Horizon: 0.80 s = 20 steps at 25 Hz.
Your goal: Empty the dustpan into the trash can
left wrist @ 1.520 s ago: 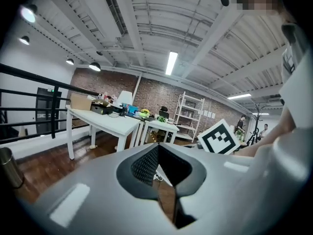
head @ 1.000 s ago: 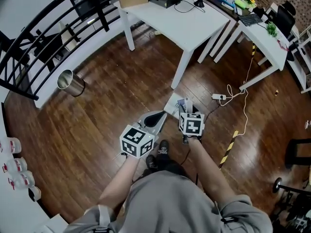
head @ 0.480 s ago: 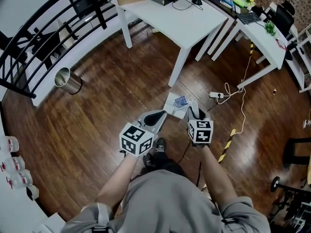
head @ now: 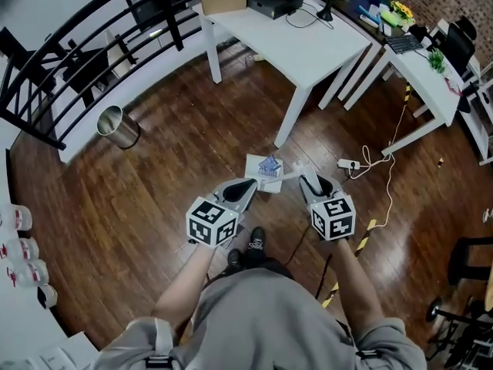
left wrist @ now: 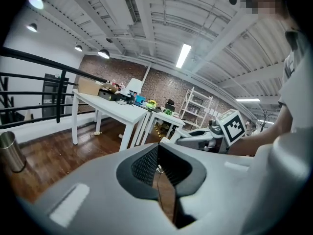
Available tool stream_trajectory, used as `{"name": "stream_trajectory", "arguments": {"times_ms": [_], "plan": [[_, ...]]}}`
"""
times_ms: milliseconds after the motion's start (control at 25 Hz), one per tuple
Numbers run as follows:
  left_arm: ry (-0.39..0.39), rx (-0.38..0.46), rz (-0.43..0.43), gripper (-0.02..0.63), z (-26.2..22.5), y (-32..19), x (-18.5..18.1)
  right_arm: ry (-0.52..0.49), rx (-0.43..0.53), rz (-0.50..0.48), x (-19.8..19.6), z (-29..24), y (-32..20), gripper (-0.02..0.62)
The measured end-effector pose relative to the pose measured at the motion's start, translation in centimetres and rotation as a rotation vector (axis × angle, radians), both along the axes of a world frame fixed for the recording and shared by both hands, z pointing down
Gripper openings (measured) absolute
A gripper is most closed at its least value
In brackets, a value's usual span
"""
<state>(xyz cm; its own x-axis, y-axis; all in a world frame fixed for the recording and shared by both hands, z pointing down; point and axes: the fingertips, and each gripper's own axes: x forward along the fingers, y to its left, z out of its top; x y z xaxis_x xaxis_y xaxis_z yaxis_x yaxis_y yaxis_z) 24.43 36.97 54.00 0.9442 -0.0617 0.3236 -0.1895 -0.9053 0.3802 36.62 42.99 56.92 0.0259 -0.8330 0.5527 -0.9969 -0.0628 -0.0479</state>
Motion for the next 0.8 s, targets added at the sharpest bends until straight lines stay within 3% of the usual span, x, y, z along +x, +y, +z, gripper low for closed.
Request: {"name": "stream_trajectory", "arguments": {"times_ms": [320,560,800], "plan": [[-0.039,0.078,-0.186,0.005,0.3,-7.0,-4.5,0.031,0.094,-0.299,-5.5,-5.6,-9.0,0.109],[-0.048,0.121,-0.340,0.005,-0.5,-15.2,-11.9,0.051,0.149,-0.484,-12.3,-10.7,-17.7,0.110],[-0.072,0.122,-0.411,0.005,1.2,-24.9,-20.6,0.043,0.183,-0.599,-21.4,-14.9,-28.1,0.110]]}}
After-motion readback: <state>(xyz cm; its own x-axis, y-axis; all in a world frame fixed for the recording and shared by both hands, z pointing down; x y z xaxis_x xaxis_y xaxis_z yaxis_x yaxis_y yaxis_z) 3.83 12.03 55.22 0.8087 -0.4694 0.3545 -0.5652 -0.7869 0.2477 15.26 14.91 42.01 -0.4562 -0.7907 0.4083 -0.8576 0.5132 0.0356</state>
